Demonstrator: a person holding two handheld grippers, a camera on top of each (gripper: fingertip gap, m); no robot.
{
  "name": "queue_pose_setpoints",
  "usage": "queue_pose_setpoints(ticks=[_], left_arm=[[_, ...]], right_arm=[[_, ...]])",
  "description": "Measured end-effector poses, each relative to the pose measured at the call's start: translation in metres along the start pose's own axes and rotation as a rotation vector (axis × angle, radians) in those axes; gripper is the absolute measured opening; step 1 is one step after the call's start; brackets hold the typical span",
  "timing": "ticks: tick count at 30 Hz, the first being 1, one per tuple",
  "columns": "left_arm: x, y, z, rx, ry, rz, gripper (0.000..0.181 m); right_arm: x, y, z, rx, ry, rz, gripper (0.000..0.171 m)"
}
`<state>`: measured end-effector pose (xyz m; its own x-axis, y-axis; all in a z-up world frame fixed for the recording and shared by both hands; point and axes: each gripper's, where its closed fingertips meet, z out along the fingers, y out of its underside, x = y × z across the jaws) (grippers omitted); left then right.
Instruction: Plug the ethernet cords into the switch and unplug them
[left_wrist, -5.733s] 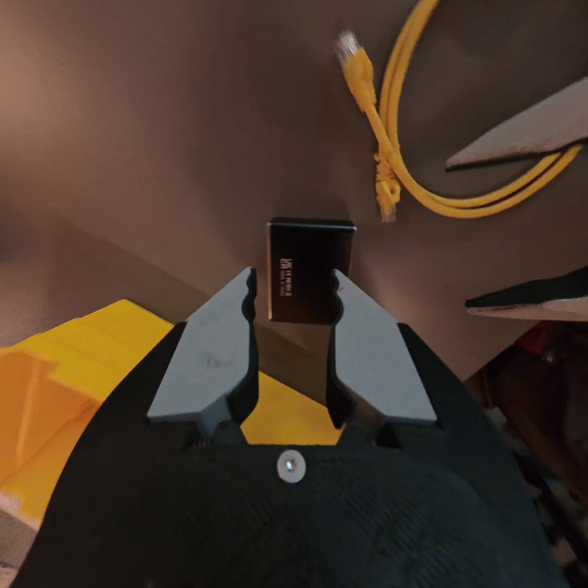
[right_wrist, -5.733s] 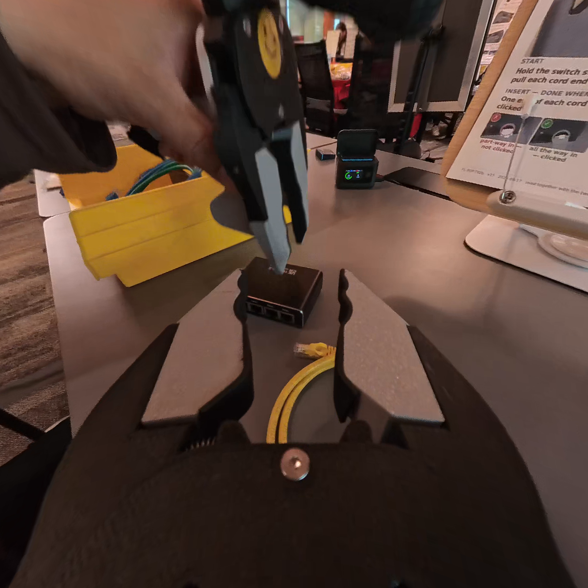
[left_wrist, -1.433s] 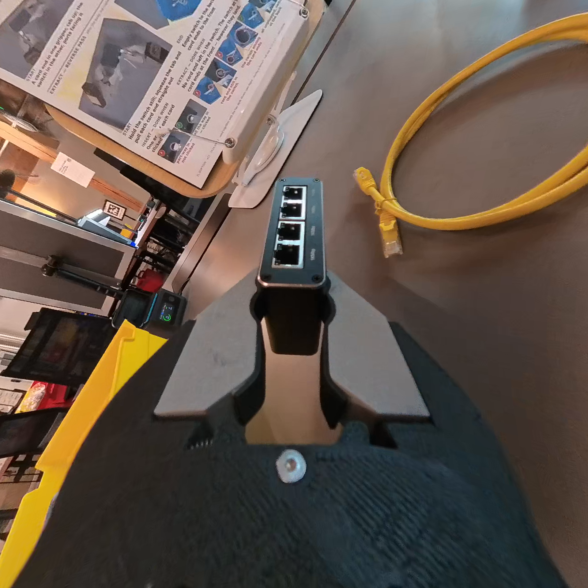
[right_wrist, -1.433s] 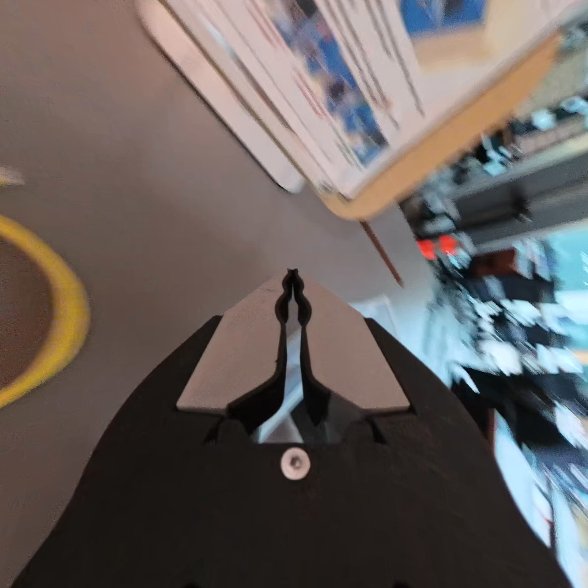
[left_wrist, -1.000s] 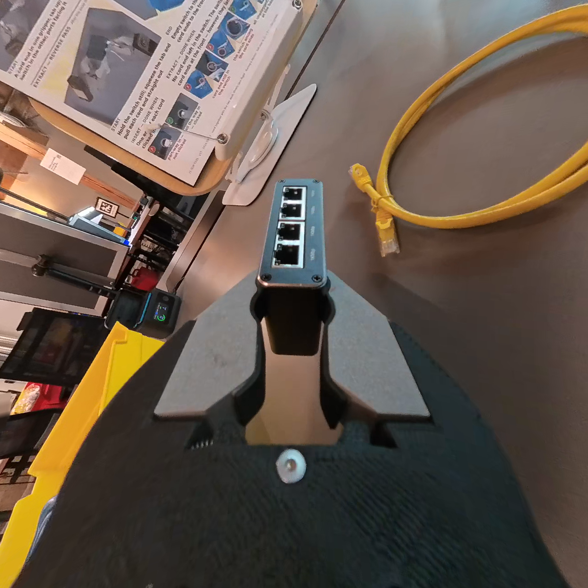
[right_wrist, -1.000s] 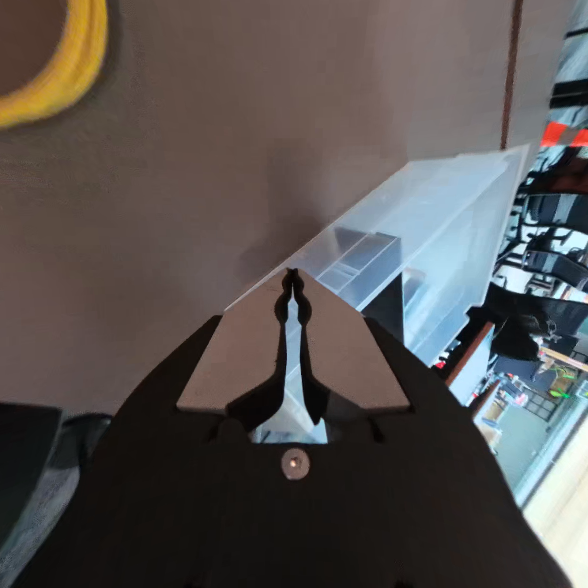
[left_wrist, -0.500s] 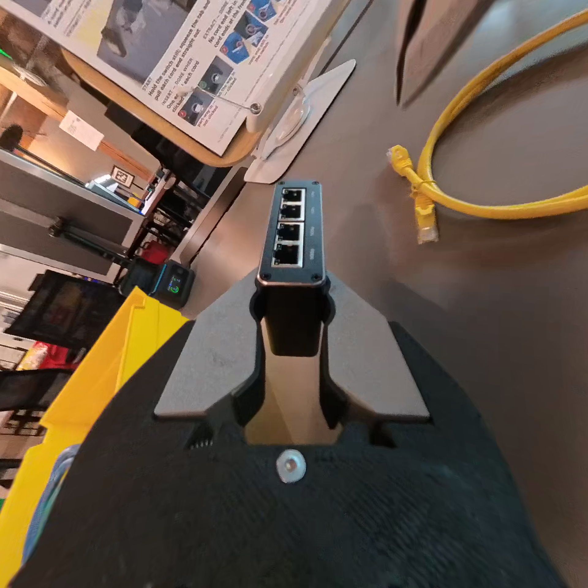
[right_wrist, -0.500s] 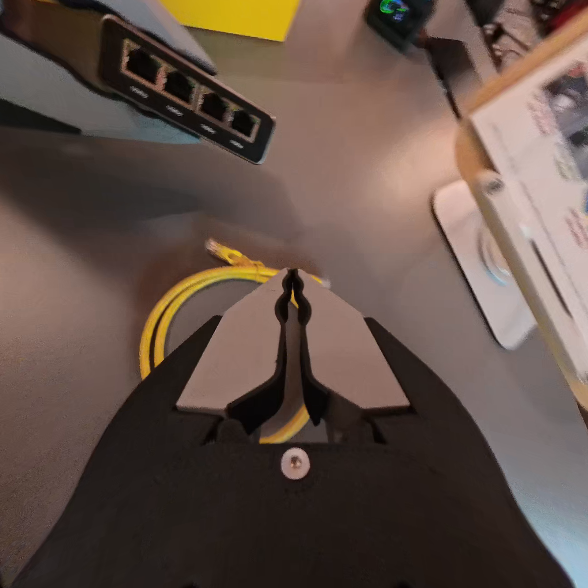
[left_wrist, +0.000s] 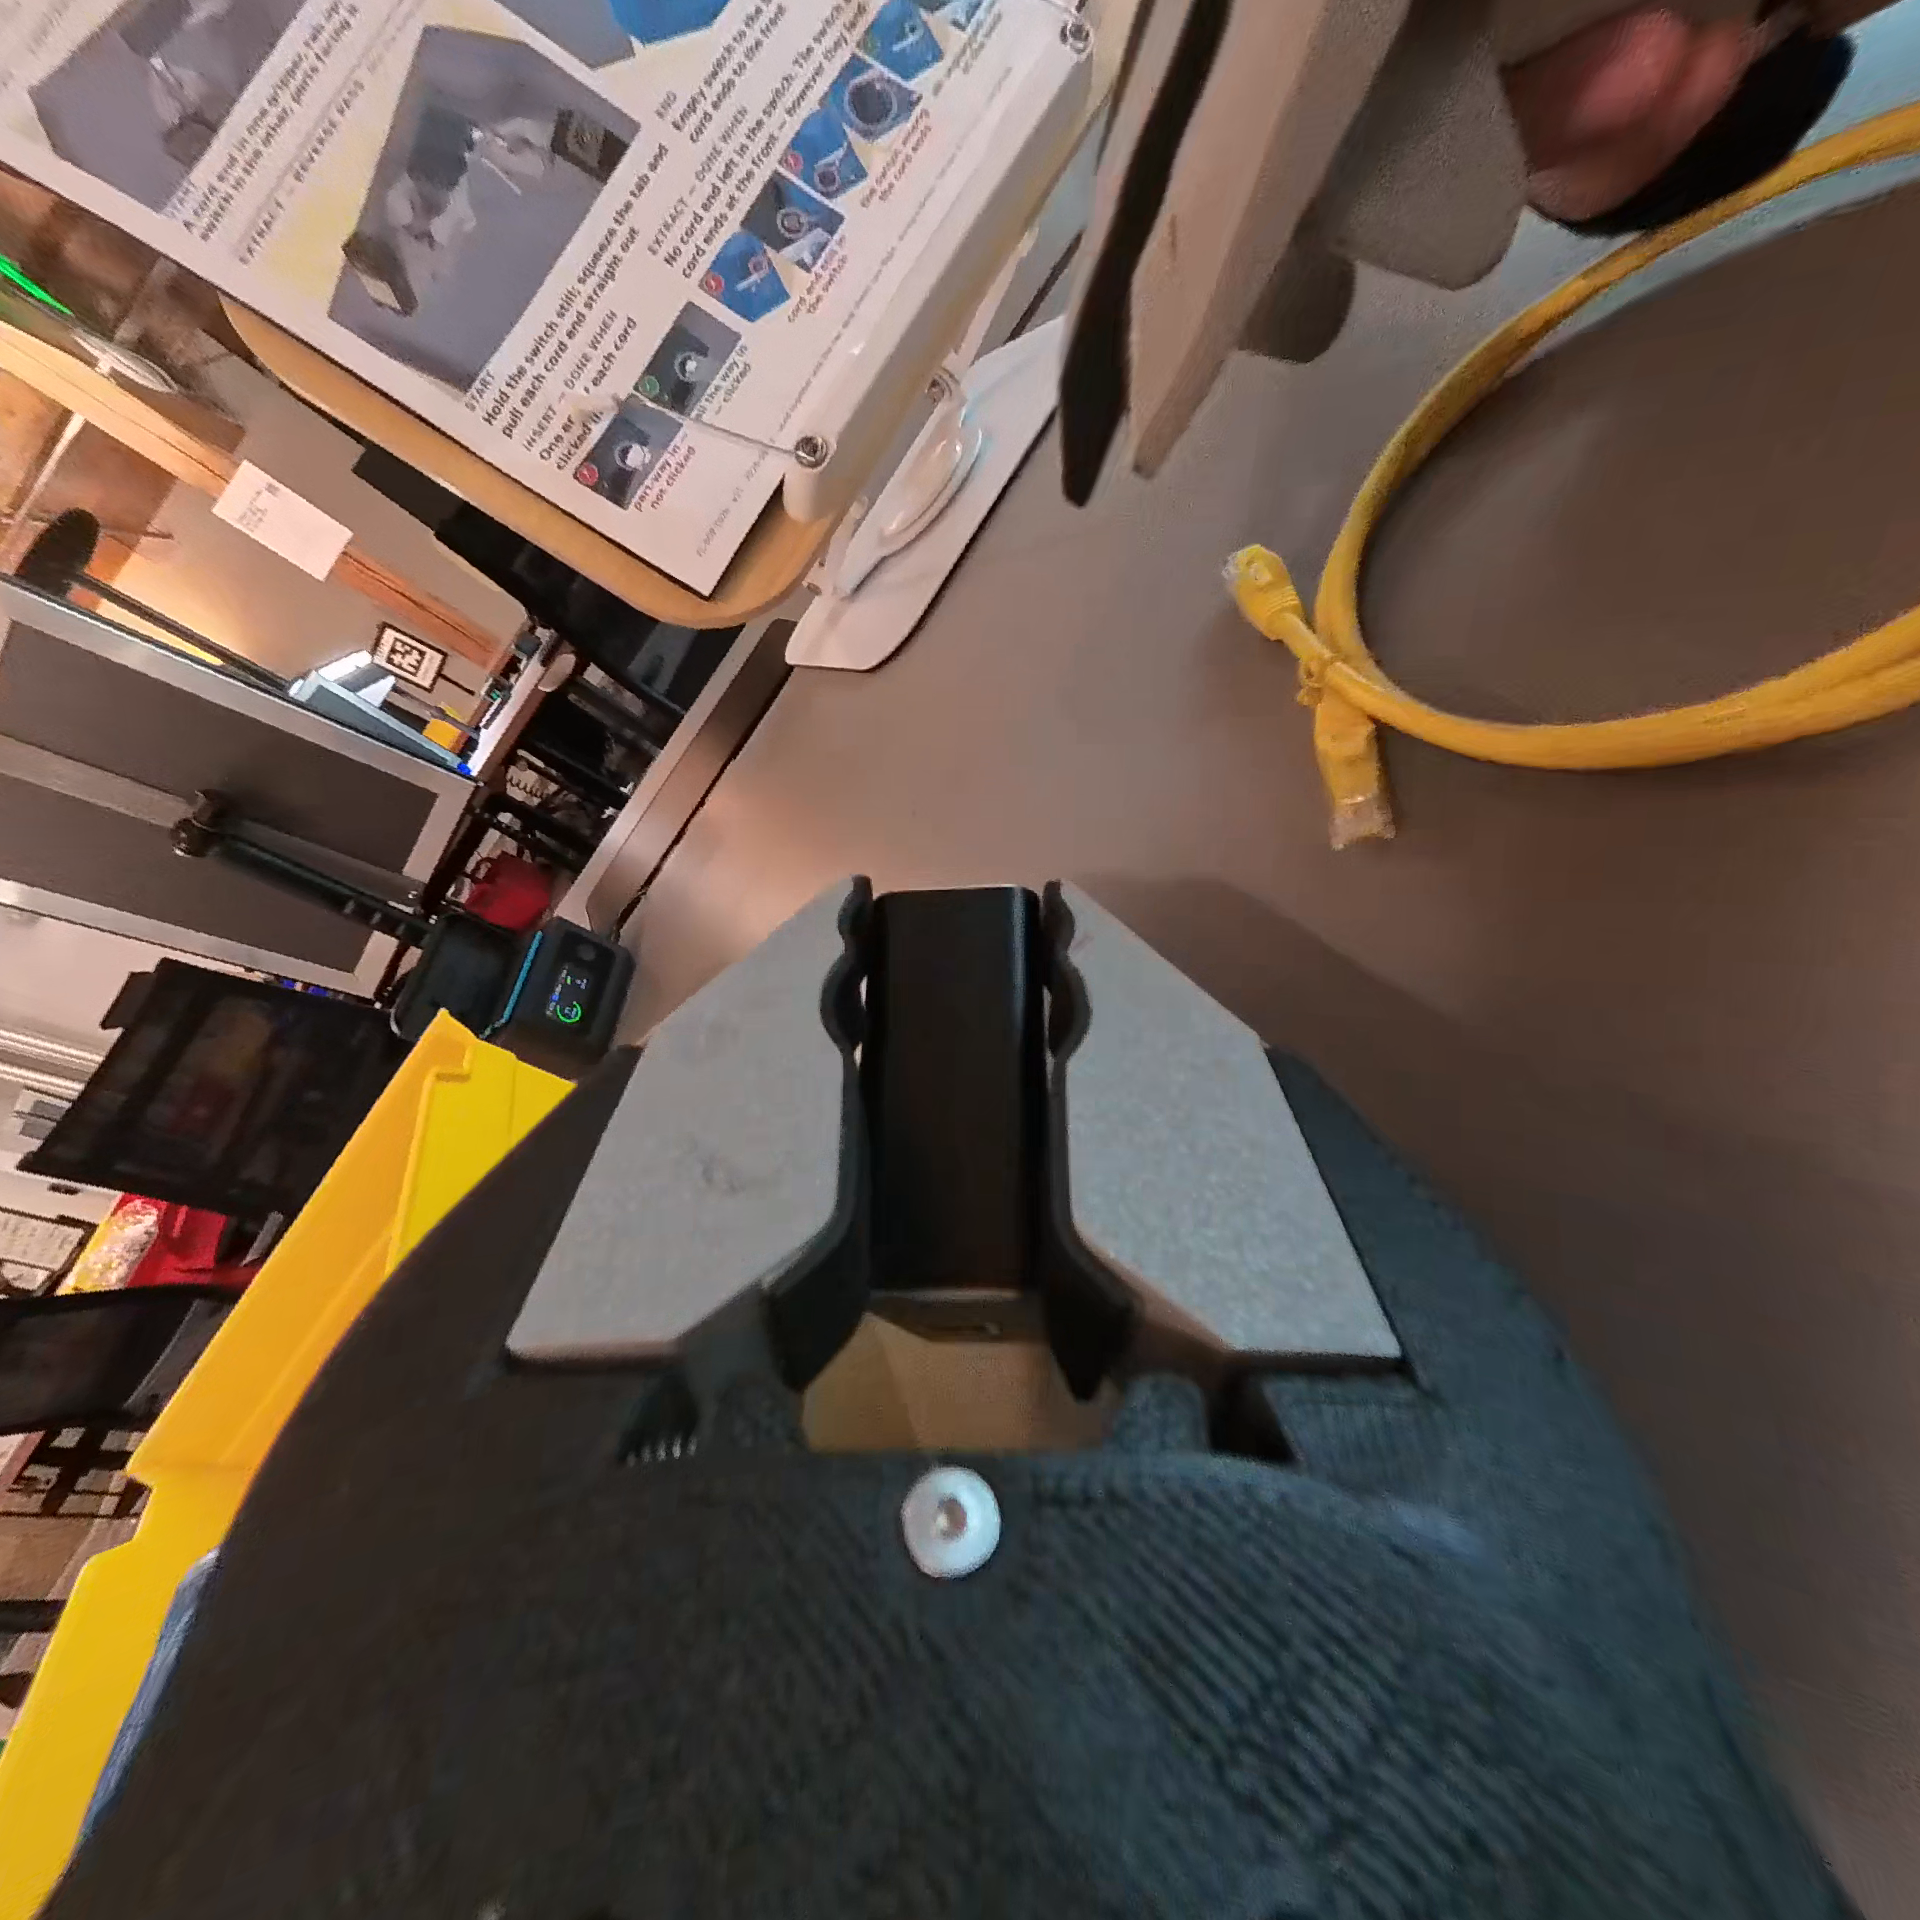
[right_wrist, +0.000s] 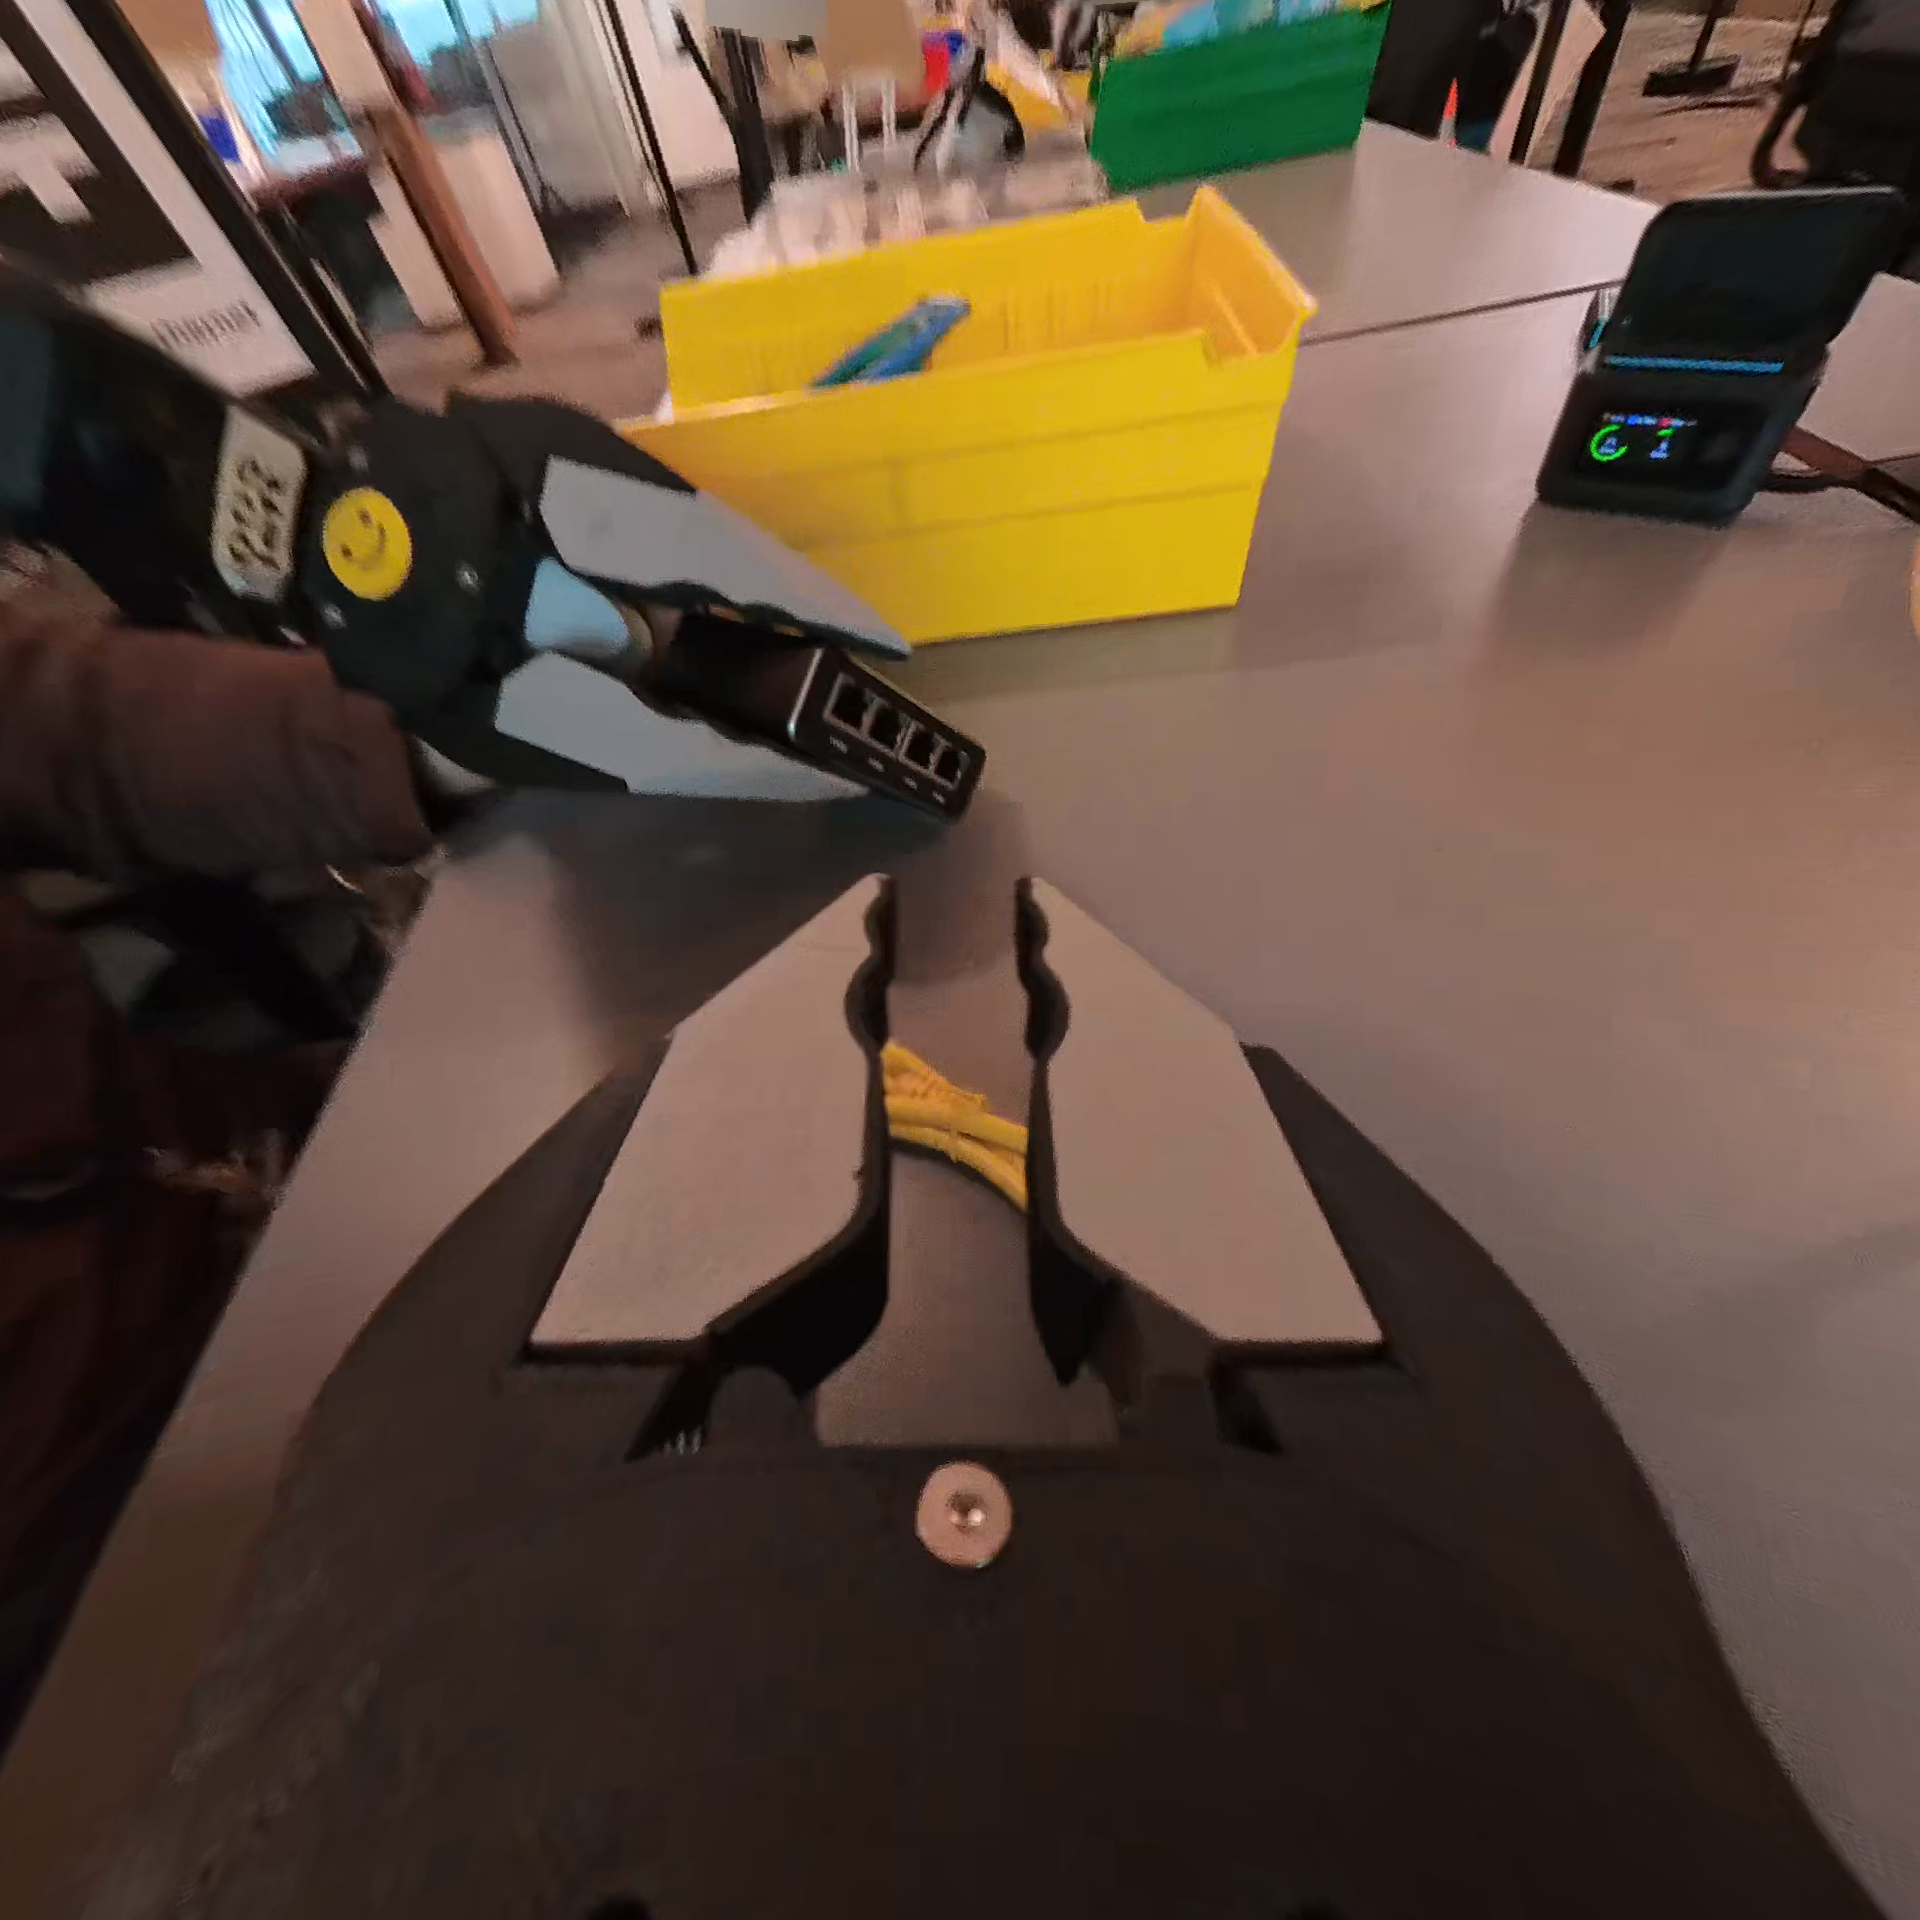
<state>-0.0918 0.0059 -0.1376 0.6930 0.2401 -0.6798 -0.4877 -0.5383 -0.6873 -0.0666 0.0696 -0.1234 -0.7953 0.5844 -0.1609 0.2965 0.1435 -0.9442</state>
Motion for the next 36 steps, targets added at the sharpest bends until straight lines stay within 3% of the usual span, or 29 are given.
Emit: queue_pose_setpoints(ticks=[1, 3, 12, 17, 22, 28, 32, 36], left_arm=[[0.000, -0.002, -0.001, 0.007, -0.002, 0.003, 0.030], [0.002, -0.005, -0.002, 0.023, 0.005, 0.004, 0.030], [0.006, -0.013, -0.008, 0.058, 0.003, 0.032, 0.030], [0.029, -0.049, -0.031, 0.300, 0.171, -0.004, 0.031], [0.029, -0.061, -0.041, 0.403, 0.204, -0.026, 0.031], [0.036, -0.078, -0.058, 0.544, 0.338, -0.107, 0.030], [0.042, -0.075, -0.057, 0.514, 0.371, -0.108, 0.030], [0.043, -0.056, -0.044, 0.396, 0.387, -0.146, 0.030]], right_arm=[[0.001, -0.003, 0.000, 0.012, -0.008, 0.024, 0.026], [-0.002, -0.003, 0.001, 0.004, -0.024, 0.034, 0.035], [-0.017, 0.016, 0.016, -0.146, 0.038, -0.144, 0.030], [-0.040, 0.004, 0.022, -0.079, -0.036, -0.151, 0.031], [-0.057, 0.020, 0.029, -0.156, -0.119, -0.177, 0.040], [-0.056, 0.030, 0.048, -0.218, -0.019, -0.304, 0.061], [-0.065, 0.040, 0.055, -0.282, -0.026, -0.390, 0.050], [-0.045, 0.044, 0.044, -0.347, 0.104, -0.523, 0.038]])
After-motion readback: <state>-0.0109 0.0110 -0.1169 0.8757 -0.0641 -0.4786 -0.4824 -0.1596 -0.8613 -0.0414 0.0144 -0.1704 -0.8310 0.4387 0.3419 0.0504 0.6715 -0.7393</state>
